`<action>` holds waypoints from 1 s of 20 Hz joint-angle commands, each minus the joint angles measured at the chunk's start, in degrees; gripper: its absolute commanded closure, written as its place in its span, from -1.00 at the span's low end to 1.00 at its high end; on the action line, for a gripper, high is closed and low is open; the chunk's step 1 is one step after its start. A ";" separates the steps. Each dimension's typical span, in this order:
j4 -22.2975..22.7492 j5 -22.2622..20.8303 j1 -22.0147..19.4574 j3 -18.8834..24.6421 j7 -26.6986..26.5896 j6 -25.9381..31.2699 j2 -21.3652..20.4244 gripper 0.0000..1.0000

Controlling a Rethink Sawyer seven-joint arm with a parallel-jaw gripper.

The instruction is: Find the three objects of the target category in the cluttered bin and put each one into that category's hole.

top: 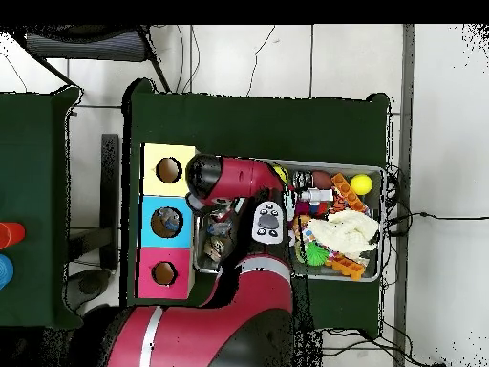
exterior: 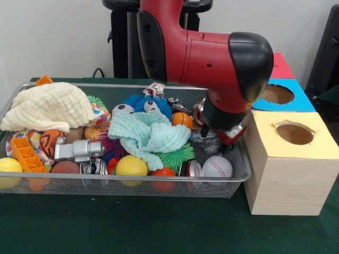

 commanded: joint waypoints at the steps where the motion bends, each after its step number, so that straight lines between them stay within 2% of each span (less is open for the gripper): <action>1: -4.95 -2.46 -0.37 -1.04 5.00 12.67 5.67 -1.00; 6: -8.07 -3.21 0.08 -2.00 4.23 16.78 6.86 -1.00; 12: -10.45 -4.73 0.78 -3.33 3.03 19.09 7.49 -1.00; 20: -9.83 -4.72 1.59 -4.42 2.39 16.58 7.35 -1.00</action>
